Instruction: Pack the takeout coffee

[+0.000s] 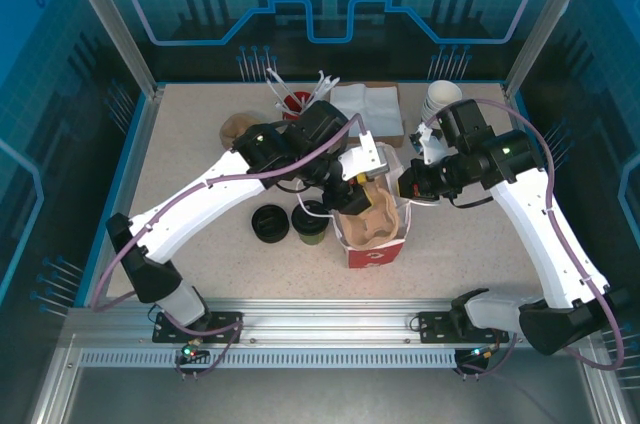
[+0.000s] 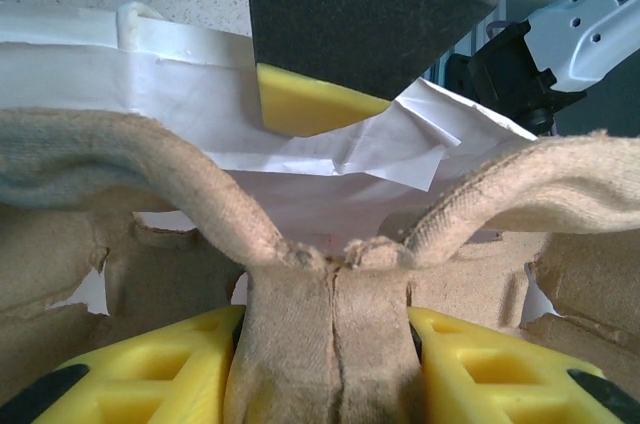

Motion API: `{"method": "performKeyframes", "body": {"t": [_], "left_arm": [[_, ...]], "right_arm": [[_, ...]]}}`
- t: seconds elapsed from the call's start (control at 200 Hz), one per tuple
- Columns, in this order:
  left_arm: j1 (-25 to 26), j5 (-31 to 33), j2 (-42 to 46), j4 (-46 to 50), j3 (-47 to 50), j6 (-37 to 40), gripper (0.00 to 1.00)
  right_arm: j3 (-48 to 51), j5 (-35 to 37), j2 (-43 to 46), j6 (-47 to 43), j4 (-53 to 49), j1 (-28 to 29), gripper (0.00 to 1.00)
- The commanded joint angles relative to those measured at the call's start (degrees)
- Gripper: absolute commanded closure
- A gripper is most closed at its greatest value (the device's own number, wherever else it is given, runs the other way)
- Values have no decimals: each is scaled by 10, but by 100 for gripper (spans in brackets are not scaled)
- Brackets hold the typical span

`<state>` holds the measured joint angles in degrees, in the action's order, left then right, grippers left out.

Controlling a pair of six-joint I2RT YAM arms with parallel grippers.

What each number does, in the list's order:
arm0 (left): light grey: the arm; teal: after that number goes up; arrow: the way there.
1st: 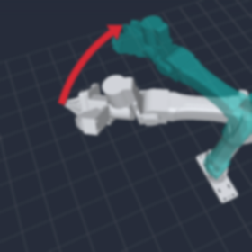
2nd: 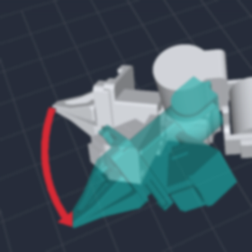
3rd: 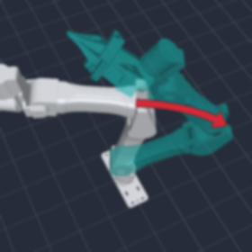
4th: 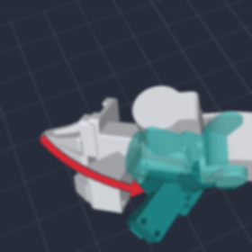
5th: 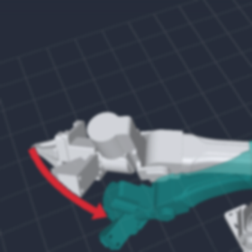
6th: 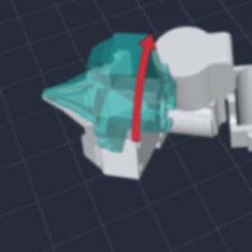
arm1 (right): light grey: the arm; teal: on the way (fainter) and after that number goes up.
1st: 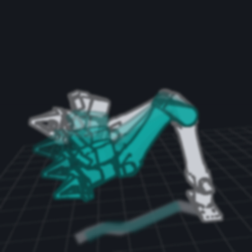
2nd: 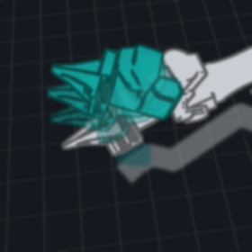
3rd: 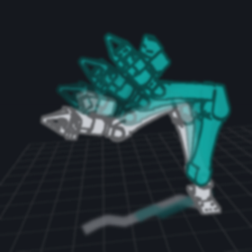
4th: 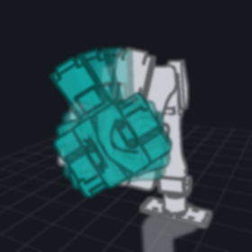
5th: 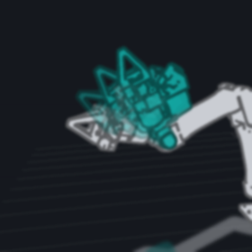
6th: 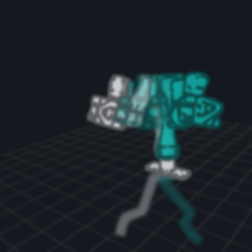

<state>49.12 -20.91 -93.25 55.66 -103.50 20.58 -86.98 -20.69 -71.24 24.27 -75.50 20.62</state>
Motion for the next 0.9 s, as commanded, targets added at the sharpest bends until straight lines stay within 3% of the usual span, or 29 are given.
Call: {"method": "performKeyframes", "body": {"t": [0.0, 0.895], "left_arm": [[-3, -16, -14, 26, -25, 18, 56], [-19, 3, -86, 38, -34, 50, 57]], "right_arm": [[3, -19, 14, -15, -3, 6, 100], [17, -41, 6, -23, 2, 6, 100]]}}
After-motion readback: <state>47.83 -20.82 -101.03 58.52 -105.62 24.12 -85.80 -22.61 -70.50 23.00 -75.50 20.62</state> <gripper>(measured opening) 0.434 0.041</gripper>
